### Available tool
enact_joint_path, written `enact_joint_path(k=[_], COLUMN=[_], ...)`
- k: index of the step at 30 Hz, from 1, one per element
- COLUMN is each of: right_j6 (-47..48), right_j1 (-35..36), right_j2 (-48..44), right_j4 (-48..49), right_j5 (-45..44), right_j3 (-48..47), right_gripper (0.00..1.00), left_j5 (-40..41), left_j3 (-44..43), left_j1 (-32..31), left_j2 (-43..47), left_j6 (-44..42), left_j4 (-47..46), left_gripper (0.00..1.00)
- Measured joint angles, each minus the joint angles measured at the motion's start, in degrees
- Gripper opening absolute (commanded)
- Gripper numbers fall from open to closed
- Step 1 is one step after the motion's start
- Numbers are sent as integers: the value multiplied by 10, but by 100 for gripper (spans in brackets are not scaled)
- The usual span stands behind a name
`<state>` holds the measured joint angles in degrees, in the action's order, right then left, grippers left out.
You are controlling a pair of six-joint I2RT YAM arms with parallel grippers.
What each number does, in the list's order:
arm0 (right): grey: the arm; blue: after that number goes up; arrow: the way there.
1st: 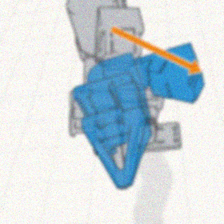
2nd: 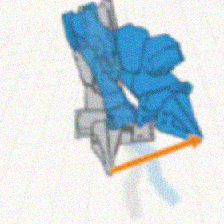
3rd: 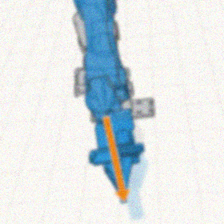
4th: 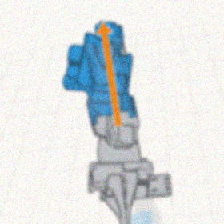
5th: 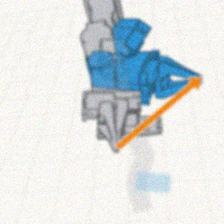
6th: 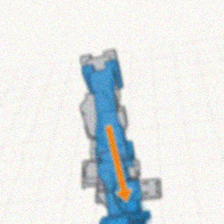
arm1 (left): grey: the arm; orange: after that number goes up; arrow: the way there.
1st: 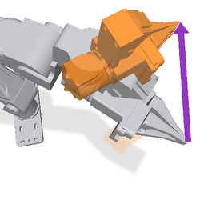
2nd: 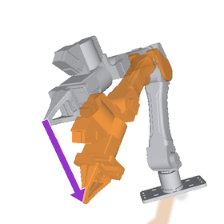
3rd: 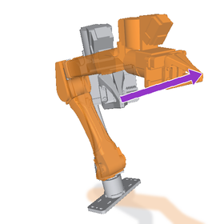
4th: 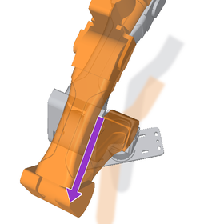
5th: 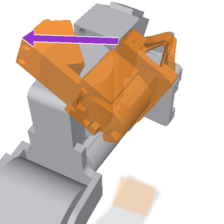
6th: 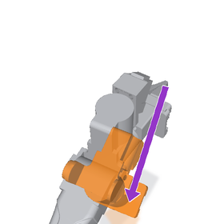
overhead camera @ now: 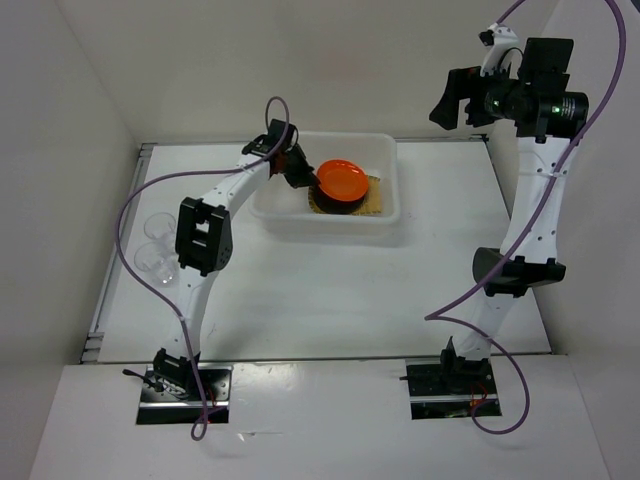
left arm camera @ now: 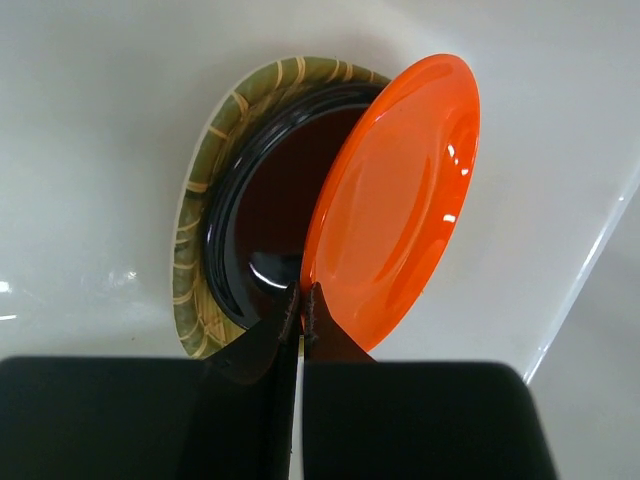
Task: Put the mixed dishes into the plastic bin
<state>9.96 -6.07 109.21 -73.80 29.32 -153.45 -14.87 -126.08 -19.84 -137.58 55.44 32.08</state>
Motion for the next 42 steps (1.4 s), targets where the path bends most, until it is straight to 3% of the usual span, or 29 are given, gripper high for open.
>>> enact_joint_path(k=[5, 11, 12, 14, 19, 21, 24, 26, 27, 30, 34, 38, 42], right_j6=[0, 0, 0, 0, 0, 0, 0, 0, 0, 0, 0, 0, 0], right_j1=[-6, -13, -13, -13, -13, -13, -13, -13, -13, -13, -13, -13, -13], right_j2=[0, 0, 0, 0, 0, 0, 0, 0, 0, 0, 0, 8, 20], right_j4=[0, 0, 0, 0, 0, 0, 0, 0, 0, 0, 0, 0, 0], right_j5=[0, 0, 0, 0, 0, 0, 0, 3, 4, 9, 17, 31, 39], right_j3=[0, 0, 0, 0, 0, 0, 0, 0, 0, 0, -3, -10, -12], right_gripper=[99, 99, 99, 99, 99, 99, 99, 99, 99, 99, 99, 99, 99], left_j5=[3, 14, 17, 20, 45, 74, 135, 171, 180, 200, 246, 263, 205], left_j3=[0, 9, 12, 16, -2, -48, -248, -379, -381, -345, -308, -61, 189], left_j1=[-5, -5, -5, -5, -6, -8, -14, -15, -12, 24, 119, 203, 305], left_j2=[-2, -2, -2, -2, -2, -2, -12, 3, 43, 172, 256, 356, 392], left_j6=[0, 2, 2, 1, 0, -2, -31, -55, -66, -107, -151, -178, -209], left_j4=[13, 12, 13, 14, 38, 78, 182, 202, 203, 239, 302, 291, 257], left_gripper=[5, 27, 45, 64, 84, 85, 88, 90, 90, 90, 91, 93, 91])
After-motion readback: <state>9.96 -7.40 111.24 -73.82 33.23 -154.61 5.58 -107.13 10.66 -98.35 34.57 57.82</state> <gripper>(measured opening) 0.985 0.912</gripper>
